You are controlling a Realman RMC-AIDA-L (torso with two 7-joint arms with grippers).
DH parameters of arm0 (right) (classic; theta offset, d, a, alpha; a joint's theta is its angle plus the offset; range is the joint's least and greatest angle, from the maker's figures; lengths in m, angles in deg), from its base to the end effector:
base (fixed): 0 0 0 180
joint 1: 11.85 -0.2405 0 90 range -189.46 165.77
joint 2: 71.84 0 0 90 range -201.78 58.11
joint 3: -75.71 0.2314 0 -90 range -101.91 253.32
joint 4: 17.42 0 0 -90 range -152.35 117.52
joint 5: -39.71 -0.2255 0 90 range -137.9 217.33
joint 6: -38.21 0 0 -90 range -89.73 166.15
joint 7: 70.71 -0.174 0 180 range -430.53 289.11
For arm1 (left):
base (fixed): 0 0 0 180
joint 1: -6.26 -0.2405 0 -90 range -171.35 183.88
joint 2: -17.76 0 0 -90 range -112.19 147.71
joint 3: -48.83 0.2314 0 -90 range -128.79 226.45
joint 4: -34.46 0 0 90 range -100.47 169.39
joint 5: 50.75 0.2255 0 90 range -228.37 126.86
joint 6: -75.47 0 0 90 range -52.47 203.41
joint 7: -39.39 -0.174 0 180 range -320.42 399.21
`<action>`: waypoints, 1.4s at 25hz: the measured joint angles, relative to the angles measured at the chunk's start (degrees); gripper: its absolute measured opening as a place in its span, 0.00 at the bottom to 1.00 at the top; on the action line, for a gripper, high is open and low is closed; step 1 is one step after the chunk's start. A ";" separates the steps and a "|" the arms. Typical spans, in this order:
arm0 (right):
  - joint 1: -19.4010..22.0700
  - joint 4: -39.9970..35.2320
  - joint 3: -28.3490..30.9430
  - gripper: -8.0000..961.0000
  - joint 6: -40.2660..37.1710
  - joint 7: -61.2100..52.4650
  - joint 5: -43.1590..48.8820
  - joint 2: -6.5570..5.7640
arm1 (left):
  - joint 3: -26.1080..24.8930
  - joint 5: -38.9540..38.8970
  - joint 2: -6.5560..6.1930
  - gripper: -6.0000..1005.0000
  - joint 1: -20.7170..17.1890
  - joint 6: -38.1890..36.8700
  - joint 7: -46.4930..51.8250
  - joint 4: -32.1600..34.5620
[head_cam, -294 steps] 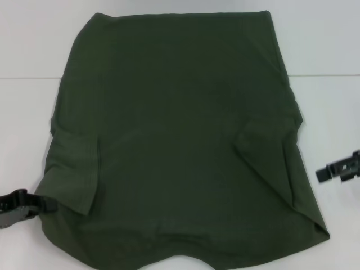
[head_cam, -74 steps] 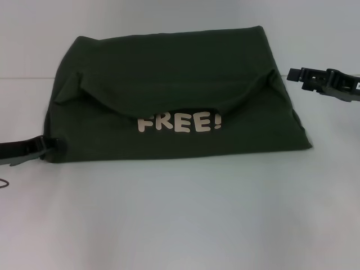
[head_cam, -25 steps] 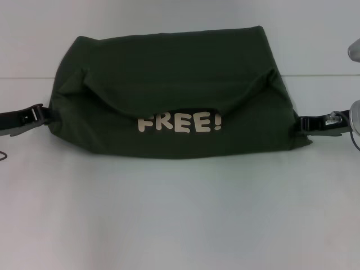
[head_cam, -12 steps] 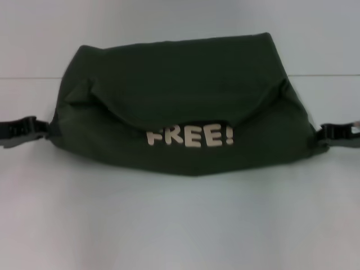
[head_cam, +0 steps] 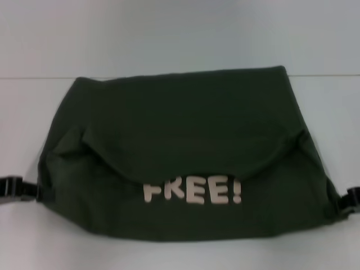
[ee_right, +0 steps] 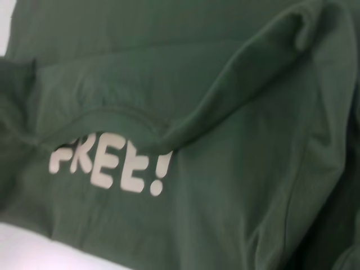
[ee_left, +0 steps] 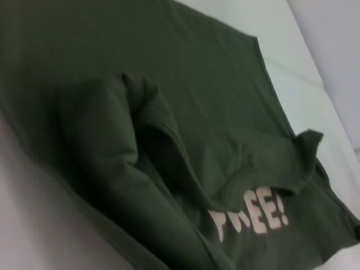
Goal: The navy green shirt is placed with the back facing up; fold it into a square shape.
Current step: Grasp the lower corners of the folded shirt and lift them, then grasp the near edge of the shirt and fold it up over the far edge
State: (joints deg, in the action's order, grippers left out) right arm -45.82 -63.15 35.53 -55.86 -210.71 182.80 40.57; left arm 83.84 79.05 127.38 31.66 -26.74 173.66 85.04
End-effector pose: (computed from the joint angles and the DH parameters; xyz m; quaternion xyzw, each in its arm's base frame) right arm 0.2953 0.3383 0.0349 -0.7755 0.6254 0.0081 0.0854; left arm -0.3019 0.3105 0.0829 -0.7799 -0.6079 -0.1258 0.0801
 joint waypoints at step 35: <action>-13.22 19.55 -1.37 0.03 63.17 16.06 -34.32 3.31 | 6.95 11.32 2.06 0.02 22.03 51.11 13.77 -10.69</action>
State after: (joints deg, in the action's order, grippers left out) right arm -59.04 -43.60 34.16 7.31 -194.65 148.48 43.88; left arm 90.79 90.38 129.44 53.69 24.37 187.43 74.35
